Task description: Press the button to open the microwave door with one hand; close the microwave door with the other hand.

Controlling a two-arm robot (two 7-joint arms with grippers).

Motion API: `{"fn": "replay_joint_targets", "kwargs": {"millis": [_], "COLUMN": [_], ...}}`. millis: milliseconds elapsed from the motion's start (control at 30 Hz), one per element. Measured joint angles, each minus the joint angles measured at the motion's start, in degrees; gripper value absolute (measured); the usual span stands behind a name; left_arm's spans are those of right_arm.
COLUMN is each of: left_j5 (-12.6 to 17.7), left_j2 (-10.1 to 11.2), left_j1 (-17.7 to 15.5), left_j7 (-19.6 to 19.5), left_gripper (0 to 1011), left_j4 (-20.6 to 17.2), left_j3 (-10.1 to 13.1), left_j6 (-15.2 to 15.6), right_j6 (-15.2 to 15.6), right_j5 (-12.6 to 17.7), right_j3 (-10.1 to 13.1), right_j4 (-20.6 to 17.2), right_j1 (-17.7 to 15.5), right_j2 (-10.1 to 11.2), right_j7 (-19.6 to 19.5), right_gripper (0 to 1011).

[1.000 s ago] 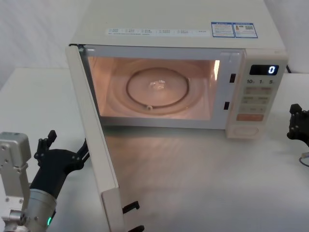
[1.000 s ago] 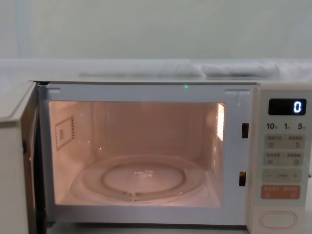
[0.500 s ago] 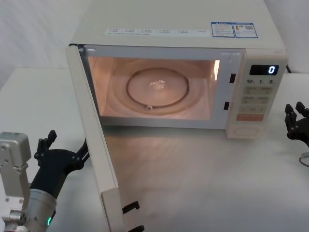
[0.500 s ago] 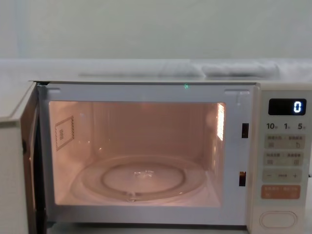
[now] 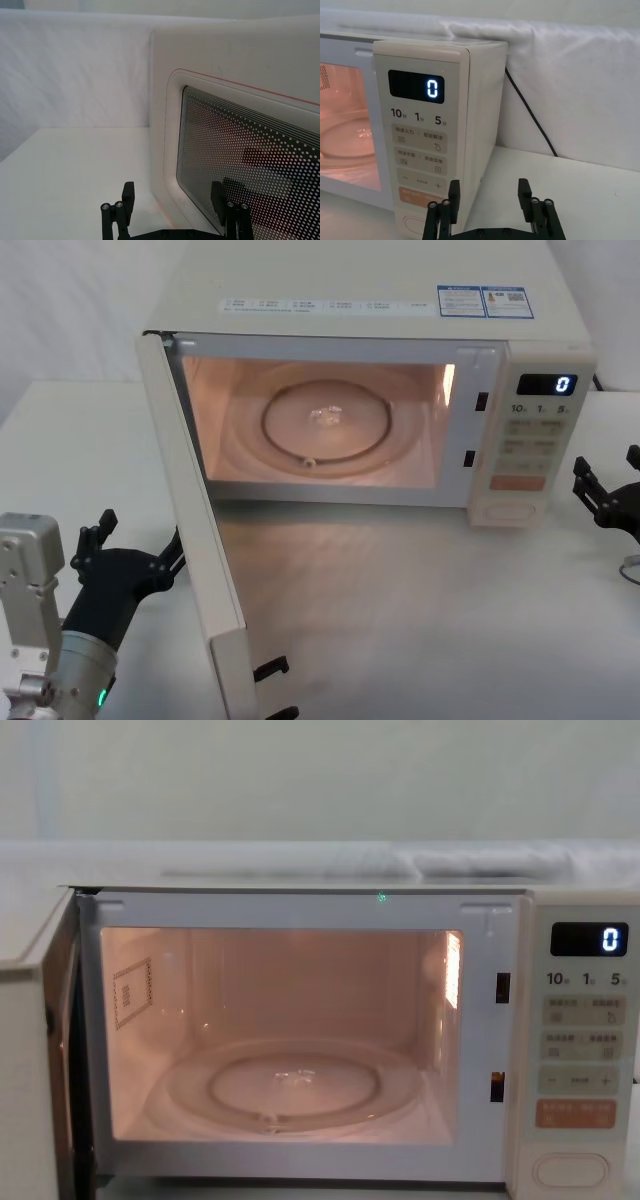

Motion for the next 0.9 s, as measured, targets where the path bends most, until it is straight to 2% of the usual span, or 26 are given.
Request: {"fn": "replay_joint_targets", "kwargs": {"millis": [300, 367, 900], "left_j5": [0.0, 0.0, 0.0], "left_j2": [0.0, 0.0, 0.0], "left_j1": [0.0, 0.0, 0.0], "left_j7": [0.0, 0.0, 0.0], "left_gripper": [1001, 1001, 1001], "left_j4": [0.0, 0.0, 0.0], "left_j3": [0.0, 0.0, 0.0], "left_j6": [0.0, 0.0, 0.0], "right_j6": [0.0, 0.0, 0.0], "right_j5": [-0.03, -0.03, -0.03], "right_j3": [0.0, 0.0, 0.0], "right_j4": [0.0, 0.0, 0.0], "right_j1": [0.0, 0.0, 0.0], "right_j2": [0.0, 0.0, 0.0], "right_j7": [-0.05, -0.05, -0.05], "right_gripper": [979, 1002, 1002]}}
